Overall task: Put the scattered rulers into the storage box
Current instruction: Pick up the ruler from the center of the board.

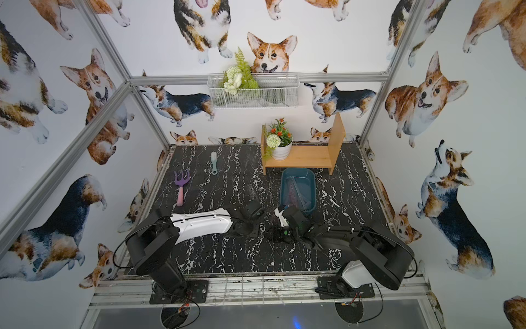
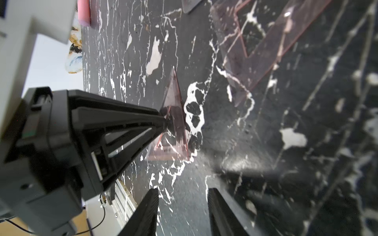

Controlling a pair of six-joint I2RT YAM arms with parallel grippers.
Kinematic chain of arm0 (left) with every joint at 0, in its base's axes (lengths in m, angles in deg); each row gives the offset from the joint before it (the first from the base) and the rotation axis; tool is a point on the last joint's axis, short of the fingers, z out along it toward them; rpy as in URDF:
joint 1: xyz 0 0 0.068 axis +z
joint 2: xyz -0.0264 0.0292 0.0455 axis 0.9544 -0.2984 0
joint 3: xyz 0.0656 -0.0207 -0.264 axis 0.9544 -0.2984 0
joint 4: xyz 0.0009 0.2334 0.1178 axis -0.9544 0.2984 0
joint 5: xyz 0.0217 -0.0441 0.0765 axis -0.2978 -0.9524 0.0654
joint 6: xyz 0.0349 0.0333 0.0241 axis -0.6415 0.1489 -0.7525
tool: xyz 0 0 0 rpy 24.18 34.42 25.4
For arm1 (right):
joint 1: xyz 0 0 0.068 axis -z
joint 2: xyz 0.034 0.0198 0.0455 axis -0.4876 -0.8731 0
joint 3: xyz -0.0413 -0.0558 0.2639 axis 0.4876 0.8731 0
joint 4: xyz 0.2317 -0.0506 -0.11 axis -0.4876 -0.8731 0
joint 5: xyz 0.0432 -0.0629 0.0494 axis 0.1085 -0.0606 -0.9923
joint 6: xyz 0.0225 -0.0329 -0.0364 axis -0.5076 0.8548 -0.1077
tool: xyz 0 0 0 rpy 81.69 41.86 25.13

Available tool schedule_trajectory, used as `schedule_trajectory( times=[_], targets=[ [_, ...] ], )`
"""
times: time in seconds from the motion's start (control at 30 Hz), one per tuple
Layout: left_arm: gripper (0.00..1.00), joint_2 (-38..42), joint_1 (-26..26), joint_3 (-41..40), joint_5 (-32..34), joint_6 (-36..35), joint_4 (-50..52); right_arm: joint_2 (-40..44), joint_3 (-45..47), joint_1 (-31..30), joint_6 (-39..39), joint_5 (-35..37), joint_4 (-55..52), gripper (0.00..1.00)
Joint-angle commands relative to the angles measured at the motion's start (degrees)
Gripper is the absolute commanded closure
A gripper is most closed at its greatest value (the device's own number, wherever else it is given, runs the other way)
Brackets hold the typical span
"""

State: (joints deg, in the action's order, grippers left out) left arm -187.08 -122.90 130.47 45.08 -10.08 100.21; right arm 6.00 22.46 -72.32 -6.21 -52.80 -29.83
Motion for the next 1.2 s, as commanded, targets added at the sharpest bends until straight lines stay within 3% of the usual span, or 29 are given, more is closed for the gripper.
schedule_trajectory(
  times=[0.0,0.57,0.9,1.07,1.17],
  targets=[
    [0.81,0.82,0.49,-0.57,-1.85,-0.81,-1.07,-1.49,-0.85,-0.11,-1.09,-1.47,4.69,0.55],
    [0.81,4.22,2.10,-4.31,-5.76,-0.55,-5.05,-10.66,-5.28,-1.97,-2.55,-2.70,9.41,0.63],
    [0.79,6.07,2.78,-5.11,-5.36,-0.42,-4.83,-10.74,-6.10,-2.08,-3.15,-2.54,9.75,0.83],
    [0.70,8.94,3.15,-4.80,-4.45,0.03,-4.13,-10.16,-6.16,-2.06,-2.97,-2.44,8.87,1.00],
    [0.64,11.12,3.41,-3.76,-3.22,-0.02,-2.22,-9.62,-6.34,-2.05,-2.84,-2.20,8.09,1.00]
  ],
)
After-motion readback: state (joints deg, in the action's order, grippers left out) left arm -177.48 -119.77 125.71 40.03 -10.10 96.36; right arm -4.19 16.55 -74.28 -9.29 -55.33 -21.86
